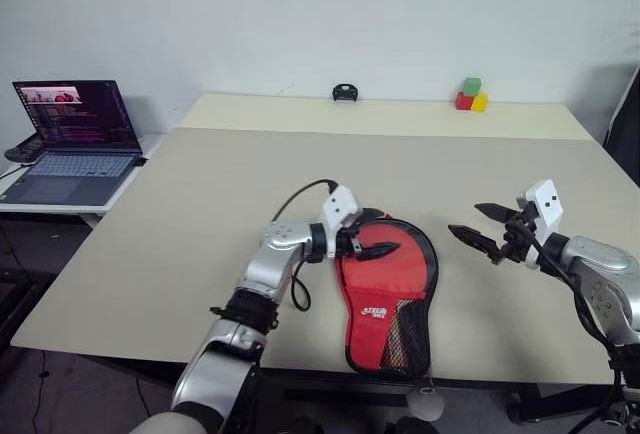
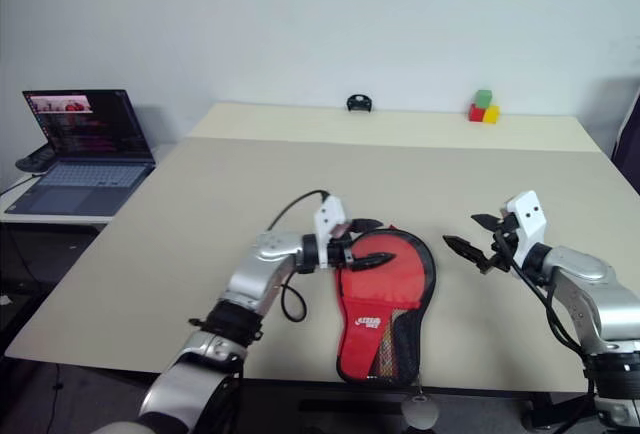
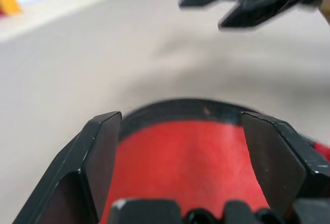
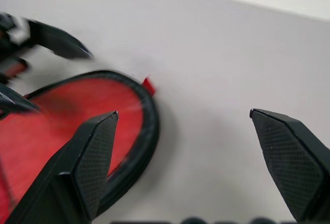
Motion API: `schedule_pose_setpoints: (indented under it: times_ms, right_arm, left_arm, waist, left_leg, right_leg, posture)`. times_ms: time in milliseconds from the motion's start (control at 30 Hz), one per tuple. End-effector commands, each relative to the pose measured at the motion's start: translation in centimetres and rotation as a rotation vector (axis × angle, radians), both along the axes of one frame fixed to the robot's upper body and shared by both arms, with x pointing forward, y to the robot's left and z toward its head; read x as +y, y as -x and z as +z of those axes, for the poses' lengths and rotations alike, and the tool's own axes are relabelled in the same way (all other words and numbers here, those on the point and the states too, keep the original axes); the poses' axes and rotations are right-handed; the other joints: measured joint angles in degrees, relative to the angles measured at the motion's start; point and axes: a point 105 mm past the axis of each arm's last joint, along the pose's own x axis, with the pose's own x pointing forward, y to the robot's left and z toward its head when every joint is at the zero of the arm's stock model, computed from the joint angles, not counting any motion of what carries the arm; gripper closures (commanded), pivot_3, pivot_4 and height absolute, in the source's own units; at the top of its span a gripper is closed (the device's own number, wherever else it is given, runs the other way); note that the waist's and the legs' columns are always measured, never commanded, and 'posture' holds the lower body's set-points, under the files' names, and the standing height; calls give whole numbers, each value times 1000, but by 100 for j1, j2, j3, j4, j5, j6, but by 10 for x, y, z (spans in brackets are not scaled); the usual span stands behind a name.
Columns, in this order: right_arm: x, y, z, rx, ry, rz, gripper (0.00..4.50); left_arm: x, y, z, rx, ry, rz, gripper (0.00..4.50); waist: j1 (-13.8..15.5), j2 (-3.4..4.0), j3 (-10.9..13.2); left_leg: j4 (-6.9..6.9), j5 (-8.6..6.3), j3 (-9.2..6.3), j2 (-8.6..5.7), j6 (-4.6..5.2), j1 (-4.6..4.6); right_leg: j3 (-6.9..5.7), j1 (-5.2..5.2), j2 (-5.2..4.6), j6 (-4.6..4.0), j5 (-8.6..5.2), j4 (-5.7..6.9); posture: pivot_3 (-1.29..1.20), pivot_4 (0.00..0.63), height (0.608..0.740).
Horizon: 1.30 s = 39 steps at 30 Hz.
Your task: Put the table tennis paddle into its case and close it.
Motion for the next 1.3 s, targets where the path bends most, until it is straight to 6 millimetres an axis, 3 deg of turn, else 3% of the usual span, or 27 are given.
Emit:
schedule_pose_setpoints:
  times_ms: [33,233,333,433,633,900,1033,1300]
  right_arm:
    - [-3,-5,14,-62,10,22,18]
    - [-14,-10,23,-74,6,35,18]
    - [-17,-11,24,-74,9,42,18]
    - [-19,-15,24,-56,18,70,18]
    - [-29,-25,23,-42,26,67,18]
    - [-54,-36,24,-31,44,1,18]
    - [-67,-37,27,-33,54,-34,18]
    - [-72,-21,19,14,95,-23,18]
  left_arm:
    - [19,10,22,-5,73,47,485]
    - [67,32,5,83,45,155,485]
    - [76,36,5,90,38,188,485]
    - [105,36,9,71,36,308,485]
    - [130,30,25,2,31,460,485]
    - [143,31,27,-42,1,581,485]
    - [140,24,32,-63,-37,562,485]
    - [145,13,22,-44,-83,541,485]
  waist:
    - [-2,2,1]
    - [-15,9,6]
    - [-2,11,7]
    - [0,12,8]
    - [-2,12,9]
    - [-2,13,10]
    - [-2,14,10]
    - [-1,16,11]
  left_leg:
    - [0,-1,0,0,3,2]
    - [0,-2,6,4,3,12]
    - [1,-1,3,7,2,12]
    - [2,-1,4,5,2,12]
    - [-1,-1,3,8,1,13]
    - [-1,0,8,6,0,11]
    - [-2,0,9,7,-2,12]
    - [-5,0,13,7,-2,10]
  right_leg:
    - [1,0,-1,0,0,4]
    - [10,-1,-5,-8,-4,19]
    - [14,-1,-7,-14,-3,23]
    - [13,0,-7,-17,-1,24]
    - [12,-1,-8,-18,-1,23]
    - [16,-2,-13,-19,-1,20]
    - [17,-3,-13,-21,-2,21]
    - [19,-5,-13,-21,-2,16]
  posture:
    - [0,150,740]
    - [0,150,740]
    - [0,150,740]
    - [0,150,740]
    - [0,150,740]
    - [0,150,740]
    - [0,150,740]
    - [0,150,740]
